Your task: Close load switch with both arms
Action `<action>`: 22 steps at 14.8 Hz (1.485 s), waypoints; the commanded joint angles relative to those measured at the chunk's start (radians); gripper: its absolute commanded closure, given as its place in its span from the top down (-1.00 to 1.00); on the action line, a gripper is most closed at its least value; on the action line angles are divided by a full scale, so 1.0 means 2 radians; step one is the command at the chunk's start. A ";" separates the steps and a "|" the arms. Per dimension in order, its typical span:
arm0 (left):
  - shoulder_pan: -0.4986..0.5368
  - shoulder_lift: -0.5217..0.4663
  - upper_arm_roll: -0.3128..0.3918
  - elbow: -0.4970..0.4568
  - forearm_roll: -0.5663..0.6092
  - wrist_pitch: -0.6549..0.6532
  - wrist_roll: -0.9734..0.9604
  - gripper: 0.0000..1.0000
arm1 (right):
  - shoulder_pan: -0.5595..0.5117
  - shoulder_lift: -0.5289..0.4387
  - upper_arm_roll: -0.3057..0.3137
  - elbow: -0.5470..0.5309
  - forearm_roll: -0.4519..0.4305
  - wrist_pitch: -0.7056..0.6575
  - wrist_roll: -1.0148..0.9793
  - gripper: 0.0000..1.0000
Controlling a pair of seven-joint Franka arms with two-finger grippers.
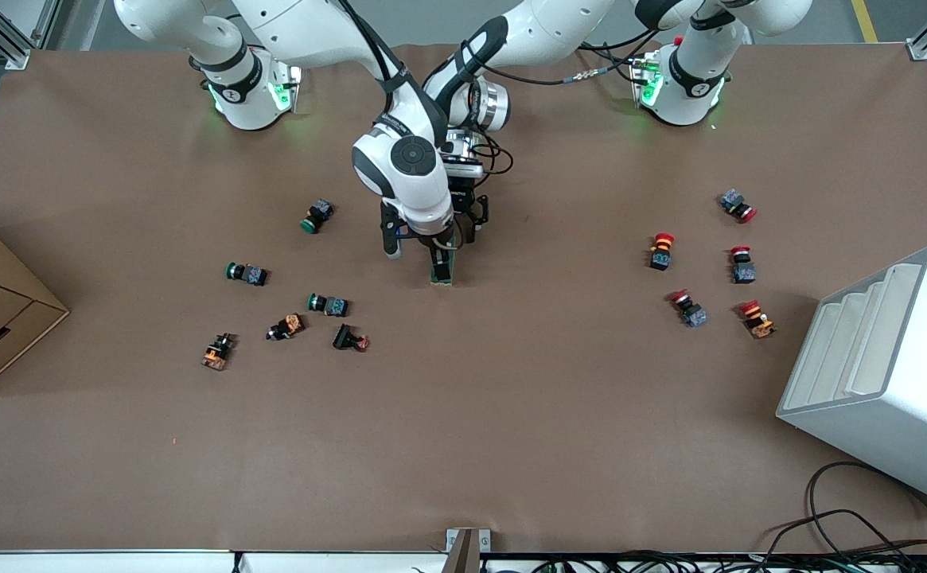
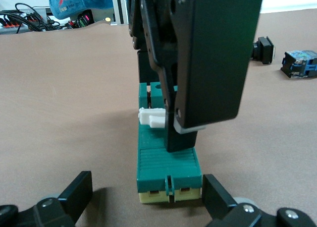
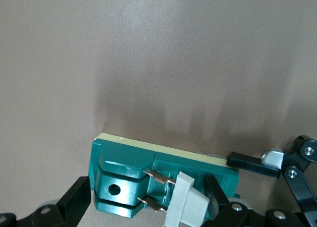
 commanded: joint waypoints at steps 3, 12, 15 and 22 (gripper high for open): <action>0.000 0.013 0.002 0.010 0.006 -0.006 -0.005 0.99 | 0.001 -0.001 -0.019 0.005 -0.017 0.016 0.008 1.00; 0.000 0.013 0.002 0.010 0.006 -0.006 -0.005 0.99 | -0.024 0.004 -0.018 0.039 -0.016 0.014 0.005 1.00; 0.000 0.013 0.002 0.010 0.006 -0.006 -0.005 0.99 | -0.028 0.011 -0.018 0.050 -0.016 0.014 0.003 1.00; 0.000 0.013 0.002 0.010 0.005 -0.006 -0.005 0.99 | -0.028 0.042 -0.019 0.079 -0.017 0.015 0.004 1.00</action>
